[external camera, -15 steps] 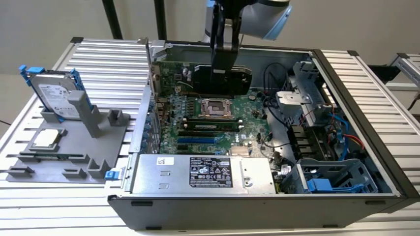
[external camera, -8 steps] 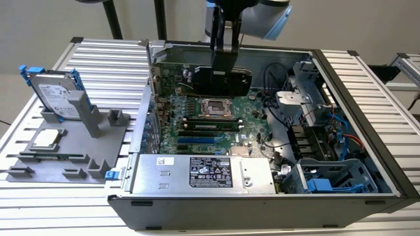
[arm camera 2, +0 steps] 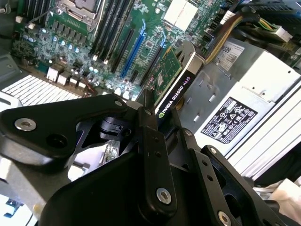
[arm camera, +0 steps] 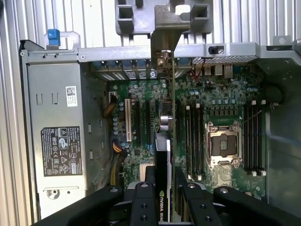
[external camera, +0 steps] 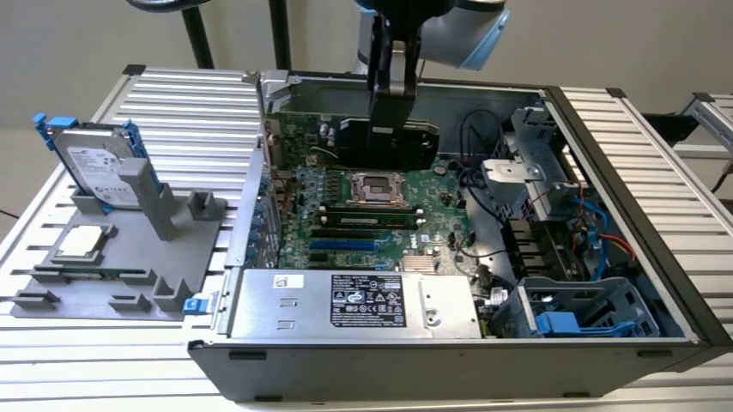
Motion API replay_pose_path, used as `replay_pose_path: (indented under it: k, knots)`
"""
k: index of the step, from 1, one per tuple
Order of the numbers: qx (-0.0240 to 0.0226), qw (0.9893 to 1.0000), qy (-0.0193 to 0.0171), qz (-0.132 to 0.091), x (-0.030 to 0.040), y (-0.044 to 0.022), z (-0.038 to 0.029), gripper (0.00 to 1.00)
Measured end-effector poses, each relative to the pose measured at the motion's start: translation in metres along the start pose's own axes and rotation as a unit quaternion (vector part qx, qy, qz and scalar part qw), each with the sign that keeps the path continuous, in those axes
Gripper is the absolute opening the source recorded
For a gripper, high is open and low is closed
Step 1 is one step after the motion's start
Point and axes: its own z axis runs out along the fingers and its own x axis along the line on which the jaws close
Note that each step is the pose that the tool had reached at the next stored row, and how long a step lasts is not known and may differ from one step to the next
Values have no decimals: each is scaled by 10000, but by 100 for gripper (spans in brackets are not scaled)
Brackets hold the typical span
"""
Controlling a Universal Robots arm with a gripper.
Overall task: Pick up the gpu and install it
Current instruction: 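Insert the gpu into the slot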
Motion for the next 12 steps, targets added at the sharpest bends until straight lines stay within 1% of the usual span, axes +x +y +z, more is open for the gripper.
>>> replay_pose_path:
  k: [12]
  knots:
    - [2,10000,23,0,-3,-64,73,0]
